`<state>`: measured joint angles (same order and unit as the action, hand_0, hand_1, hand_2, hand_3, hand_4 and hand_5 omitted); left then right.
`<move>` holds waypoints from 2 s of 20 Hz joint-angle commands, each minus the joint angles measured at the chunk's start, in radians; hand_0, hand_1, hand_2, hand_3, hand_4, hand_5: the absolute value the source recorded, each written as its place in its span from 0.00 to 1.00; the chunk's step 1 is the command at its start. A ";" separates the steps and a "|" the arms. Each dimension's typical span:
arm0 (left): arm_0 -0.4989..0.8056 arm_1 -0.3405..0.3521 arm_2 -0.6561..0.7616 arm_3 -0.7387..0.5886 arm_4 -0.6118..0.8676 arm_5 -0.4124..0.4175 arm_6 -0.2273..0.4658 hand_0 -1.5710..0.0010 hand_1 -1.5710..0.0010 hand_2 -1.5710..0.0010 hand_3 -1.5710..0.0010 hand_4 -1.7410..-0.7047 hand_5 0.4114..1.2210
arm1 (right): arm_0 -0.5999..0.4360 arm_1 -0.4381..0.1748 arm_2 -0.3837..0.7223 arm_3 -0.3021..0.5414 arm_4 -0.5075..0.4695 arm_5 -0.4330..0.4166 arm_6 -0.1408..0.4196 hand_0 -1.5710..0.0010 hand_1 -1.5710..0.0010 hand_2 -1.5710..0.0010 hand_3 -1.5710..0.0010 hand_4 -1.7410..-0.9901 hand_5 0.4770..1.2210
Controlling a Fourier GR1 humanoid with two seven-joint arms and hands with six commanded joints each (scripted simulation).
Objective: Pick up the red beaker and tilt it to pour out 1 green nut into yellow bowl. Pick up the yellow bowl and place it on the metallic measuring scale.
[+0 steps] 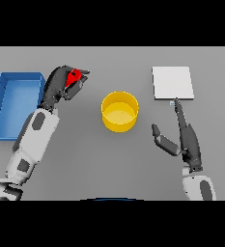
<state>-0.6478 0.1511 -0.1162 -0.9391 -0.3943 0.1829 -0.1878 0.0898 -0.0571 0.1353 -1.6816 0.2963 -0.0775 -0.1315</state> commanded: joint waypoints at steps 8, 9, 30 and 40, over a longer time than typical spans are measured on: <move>-0.025 0.060 -0.160 -0.099 -0.182 -0.096 0.140 0.00 0.00 0.00 0.01 0.00 0.91 | 0.020 0.002 0.005 -0.028 -0.011 0.011 0.002 1.00 1.00 1.00 1.00 0.86 0.26; -0.062 0.067 -0.196 -0.091 -0.226 -0.117 0.163 0.00 0.00 0.00 0.01 0.00 0.91 | 0.014 0.004 0.007 -0.030 -0.012 0.015 0.005 1.00 1.00 1.00 1.00 0.87 0.27; -0.510 0.076 -0.740 0.220 -0.808 -0.474 0.114 0.00 0.00 0.00 0.00 0.01 1.00 | 0.011 0.011 0.019 -0.006 -0.011 0.028 -0.012 1.00 1.00 1.00 1.00 0.91 0.30; -0.532 0.037 -0.872 0.233 -0.970 -0.443 0.120 0.00 0.00 0.00 0.00 0.01 1.00 | -0.005 0.026 0.010 0.015 -0.006 0.004 -0.002 1.00 1.00 1.00 1.00 0.88 0.27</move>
<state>-1.1801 0.1883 -0.9882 -0.7067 -1.3648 -0.2608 -0.0692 0.0851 -0.0309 0.1456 -1.6667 0.2900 -0.0738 -0.1314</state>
